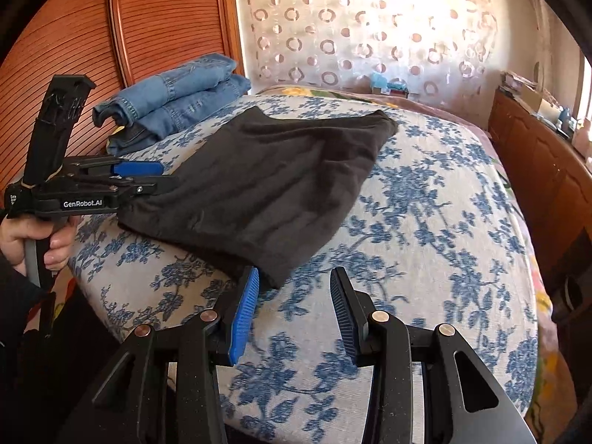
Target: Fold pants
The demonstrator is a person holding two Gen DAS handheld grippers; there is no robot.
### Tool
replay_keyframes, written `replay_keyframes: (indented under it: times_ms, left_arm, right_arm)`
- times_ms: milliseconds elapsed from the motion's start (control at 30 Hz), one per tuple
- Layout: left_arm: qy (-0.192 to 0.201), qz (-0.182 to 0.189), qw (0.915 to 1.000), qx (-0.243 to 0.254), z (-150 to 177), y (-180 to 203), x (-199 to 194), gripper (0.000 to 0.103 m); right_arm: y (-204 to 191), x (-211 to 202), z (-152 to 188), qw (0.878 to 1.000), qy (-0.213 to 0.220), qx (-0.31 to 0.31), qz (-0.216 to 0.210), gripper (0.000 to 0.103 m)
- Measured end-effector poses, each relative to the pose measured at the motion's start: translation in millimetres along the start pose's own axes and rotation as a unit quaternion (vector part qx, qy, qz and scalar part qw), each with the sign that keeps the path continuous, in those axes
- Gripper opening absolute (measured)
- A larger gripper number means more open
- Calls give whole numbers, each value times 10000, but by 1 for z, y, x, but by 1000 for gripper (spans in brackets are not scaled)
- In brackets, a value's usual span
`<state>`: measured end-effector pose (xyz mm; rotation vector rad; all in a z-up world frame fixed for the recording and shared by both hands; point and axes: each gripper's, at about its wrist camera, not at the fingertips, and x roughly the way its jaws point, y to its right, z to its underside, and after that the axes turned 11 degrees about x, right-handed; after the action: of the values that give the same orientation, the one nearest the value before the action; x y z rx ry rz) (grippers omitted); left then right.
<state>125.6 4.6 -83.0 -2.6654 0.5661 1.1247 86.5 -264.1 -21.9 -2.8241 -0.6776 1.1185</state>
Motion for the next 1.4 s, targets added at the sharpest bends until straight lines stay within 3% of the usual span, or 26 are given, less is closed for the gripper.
replay_keyframes:
  times_ms: [333, 433, 567, 900, 1100, 1400]
  left_arm:
    - [2, -6, 10000, -48, 3, -1, 0, 50]
    - [-21, -22, 10000, -54, 4, 0, 0, 51]
    - [-46, -30, 10000, -18, 5, 3, -2, 51]
    - [7, 40, 10000, 23, 8, 13, -9, 51]
    - [78, 49, 9999, 50, 7, 17, -15, 50]
    - [-266, -269, 9992, 91, 18, 11, -8, 50]
  right_arm:
    - [-16, 14, 1, 9998, -49, -190, 43, 42]
    - [-16, 12, 0, 9998, -6, -212, 6, 16]
    - [-10, -3, 3, 9998, 70, -97, -137, 9]
    - [3, -18, 22, 9999, -62, 120, -4, 9]
    - [1, -25, 17, 9999, -15, 154, -46, 13]
    - [4, -43, 11, 9993, 264, 234, -104, 18]
